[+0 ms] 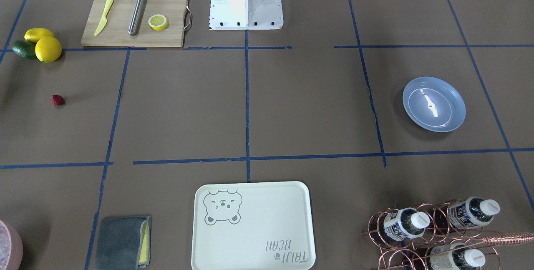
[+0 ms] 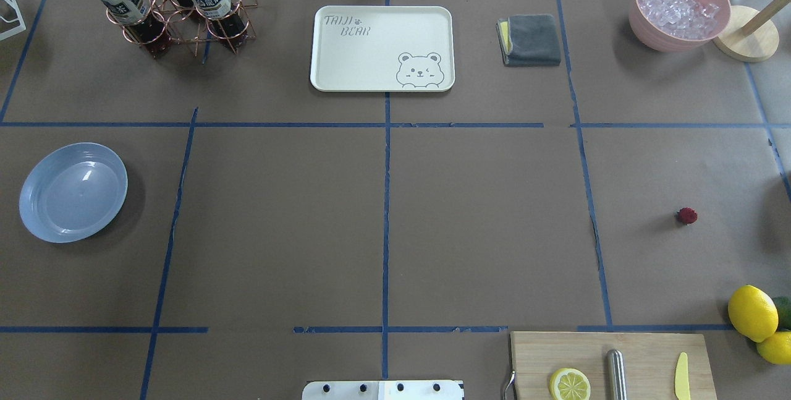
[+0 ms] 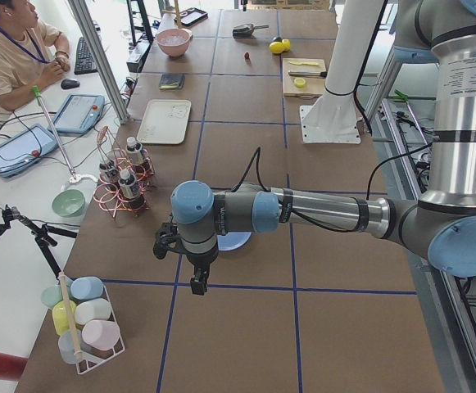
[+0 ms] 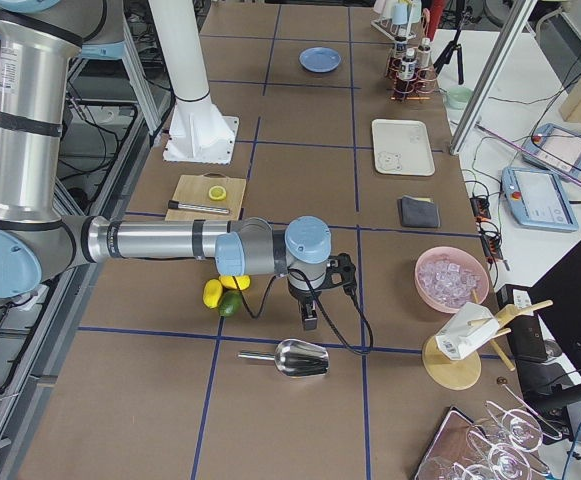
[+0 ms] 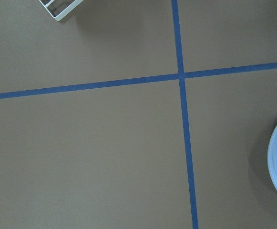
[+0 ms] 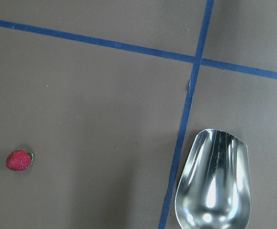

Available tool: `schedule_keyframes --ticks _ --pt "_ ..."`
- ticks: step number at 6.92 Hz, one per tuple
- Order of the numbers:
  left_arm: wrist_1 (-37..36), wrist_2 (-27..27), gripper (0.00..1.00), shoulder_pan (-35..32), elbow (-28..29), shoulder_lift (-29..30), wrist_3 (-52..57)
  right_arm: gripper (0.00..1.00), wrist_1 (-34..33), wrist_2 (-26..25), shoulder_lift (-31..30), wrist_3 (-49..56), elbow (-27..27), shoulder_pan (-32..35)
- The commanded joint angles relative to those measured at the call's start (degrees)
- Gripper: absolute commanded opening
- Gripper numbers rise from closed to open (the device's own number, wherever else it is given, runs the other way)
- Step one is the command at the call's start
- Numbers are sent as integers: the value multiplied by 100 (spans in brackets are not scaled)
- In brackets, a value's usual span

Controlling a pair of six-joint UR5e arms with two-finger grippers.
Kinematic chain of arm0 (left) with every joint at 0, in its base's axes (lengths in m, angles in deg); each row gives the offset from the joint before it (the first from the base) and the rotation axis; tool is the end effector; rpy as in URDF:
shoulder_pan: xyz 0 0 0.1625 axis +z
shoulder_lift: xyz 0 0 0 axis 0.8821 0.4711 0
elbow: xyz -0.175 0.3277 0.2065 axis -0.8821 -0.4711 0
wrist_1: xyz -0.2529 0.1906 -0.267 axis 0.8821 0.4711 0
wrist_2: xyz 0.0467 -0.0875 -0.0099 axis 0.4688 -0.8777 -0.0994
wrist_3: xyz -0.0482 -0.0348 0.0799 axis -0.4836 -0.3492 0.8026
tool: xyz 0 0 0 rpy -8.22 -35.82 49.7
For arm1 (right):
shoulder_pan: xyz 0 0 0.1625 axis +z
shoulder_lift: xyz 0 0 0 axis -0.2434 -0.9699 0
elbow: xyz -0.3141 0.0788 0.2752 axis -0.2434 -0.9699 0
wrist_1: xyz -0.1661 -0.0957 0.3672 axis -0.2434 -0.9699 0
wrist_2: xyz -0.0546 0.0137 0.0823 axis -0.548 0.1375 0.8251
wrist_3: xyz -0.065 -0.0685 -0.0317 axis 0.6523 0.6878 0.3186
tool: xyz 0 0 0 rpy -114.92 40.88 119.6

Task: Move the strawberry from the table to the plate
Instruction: 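Lower the left gripper toward the rim of the light blue plate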

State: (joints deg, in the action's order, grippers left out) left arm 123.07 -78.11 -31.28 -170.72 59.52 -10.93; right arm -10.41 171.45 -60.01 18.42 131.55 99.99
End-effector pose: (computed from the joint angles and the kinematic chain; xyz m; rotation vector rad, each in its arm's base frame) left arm -0.0932 -0.4725 0.6132 0.0667 0.7282 0.1053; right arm 0.0300 -0.4245 0.6240 0.0923 -0.8228 -0.1768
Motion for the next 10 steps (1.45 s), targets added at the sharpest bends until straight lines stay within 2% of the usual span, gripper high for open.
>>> schedule_keyframes --ticks 1,3,5,6,7,8,9,10 --pt "-12 -197 100 0 -163 -17 -12 100 10 86 -9 -20 -27 -3" --pt "67 -216 100 9 -224 -78 6 100 19 104 -1 -11 -18 -3" --pt "1553 -225 100 71 -85 -296 6 100 280 95 -27 15 -26 -3" --pt "2040 -468 100 149 151 -368 15 100 439 95 -27 33 -70 -3" --pt "2254 -862 100 550 189 -369 -55 100 449 112 -27 7 -62 -3" --pt "2282 -884 100 1233 206 -369 -90 100 528 147 -44 7 -53 -3" --pt "2378 -884 100 1596 337 -325 -482 100 685 157 -53 -2 -70 -3" --pt "2988 -867 100 1687 773 -325 -756 100 696 157 -114 7 -71 -12"
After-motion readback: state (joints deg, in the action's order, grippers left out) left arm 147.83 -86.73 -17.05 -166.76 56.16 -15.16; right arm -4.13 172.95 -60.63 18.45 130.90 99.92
